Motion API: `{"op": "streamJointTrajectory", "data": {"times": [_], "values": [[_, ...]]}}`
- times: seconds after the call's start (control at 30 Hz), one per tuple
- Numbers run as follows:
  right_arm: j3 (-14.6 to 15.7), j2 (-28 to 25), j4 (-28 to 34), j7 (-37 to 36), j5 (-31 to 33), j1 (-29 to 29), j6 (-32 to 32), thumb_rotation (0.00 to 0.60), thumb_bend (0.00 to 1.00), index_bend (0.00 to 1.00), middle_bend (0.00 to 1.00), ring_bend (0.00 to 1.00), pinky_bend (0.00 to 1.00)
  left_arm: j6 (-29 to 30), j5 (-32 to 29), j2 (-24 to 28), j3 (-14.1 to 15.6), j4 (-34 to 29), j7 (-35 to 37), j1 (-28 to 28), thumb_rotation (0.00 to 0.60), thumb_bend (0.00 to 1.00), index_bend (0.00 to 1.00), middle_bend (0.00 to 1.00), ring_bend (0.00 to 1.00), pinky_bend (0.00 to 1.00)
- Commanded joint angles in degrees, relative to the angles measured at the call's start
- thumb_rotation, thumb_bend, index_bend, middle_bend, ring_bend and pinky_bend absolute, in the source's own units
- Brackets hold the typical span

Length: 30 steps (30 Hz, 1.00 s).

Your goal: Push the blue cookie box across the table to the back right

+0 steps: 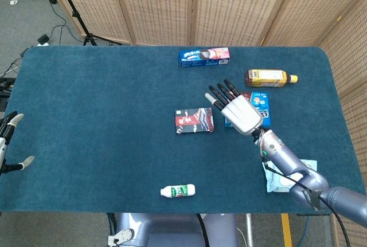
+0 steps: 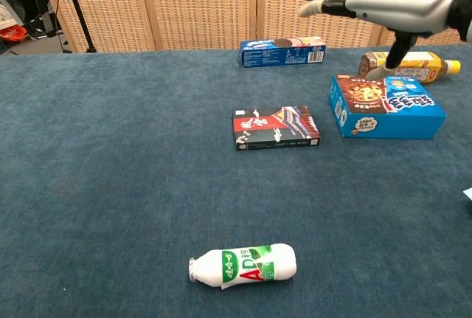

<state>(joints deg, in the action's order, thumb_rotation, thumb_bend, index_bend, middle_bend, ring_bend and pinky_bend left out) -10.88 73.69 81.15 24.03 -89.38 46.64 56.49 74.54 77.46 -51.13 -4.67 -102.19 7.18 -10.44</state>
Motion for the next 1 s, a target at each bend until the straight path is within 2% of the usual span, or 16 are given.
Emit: {"op": "streamJointTrajectory", "data": {"times": [0.03,0.1,0.2,0.5,0.8,1.0], "values": [[0.0,-1.1,-0.7,-3.6,-3.2,4.2,-2.8,0.6,1.0,0.3,0.18,0.05,0.06,0.1,0.0,0.0,0.0,0.0,0.0,0.0,0.6,0.2,0.0,0.0,0.0,0.0],[0.0,0.1,-3.0,-5.3,-3.1,5.8,-4.6,0.6,1.0,0.35,0.23,0.09,0.13,0.1,0.0,0.0,0.0,-0.1,0.0,0.1,0.6,0.2,0.0,0.0,0.0,0.0],[-0.1,2.4,-6.3,-7.5,-2.1,7.7,-6.6,0.6,1.0,0.38,0.26,0.12,0.21,0.1,-0.1,0.1,0.0,-0.1,0.1,0.1,0.6,0.2,0.0,0.0,0.0,0.0],[-0.2,8.8,-15.1,-8.4,1.4,11.6,-11.9,0.6,1.0,0.39,0.27,0.14,0.21,-0.4,-0.4,0.0,-0.1,0.0,0.0,-0.1,0.6,0.2,0.0,0.0,0.0,0.0],[1.1,14.4,-22.6,-7.8,4.4,13.5,-15.8,0.6,1.0,0.39,0.29,0.17,0.21,-1.1,-0.9,-0.2,-0.1,0.1,-0.4,-0.4,0.6,0.2,0.0,0.0,0.0,0.0],[1.3,18.0,-27.9,-7.0,8.6,14.1,-20.3,0.6,1.0,0.39,0.3,0.17,0.21,-1.4,-1.0,-0.3,0.0,0.0,-0.7,-0.6,0.6,0.2,0.0,0.0,0.0,0.0]]}}
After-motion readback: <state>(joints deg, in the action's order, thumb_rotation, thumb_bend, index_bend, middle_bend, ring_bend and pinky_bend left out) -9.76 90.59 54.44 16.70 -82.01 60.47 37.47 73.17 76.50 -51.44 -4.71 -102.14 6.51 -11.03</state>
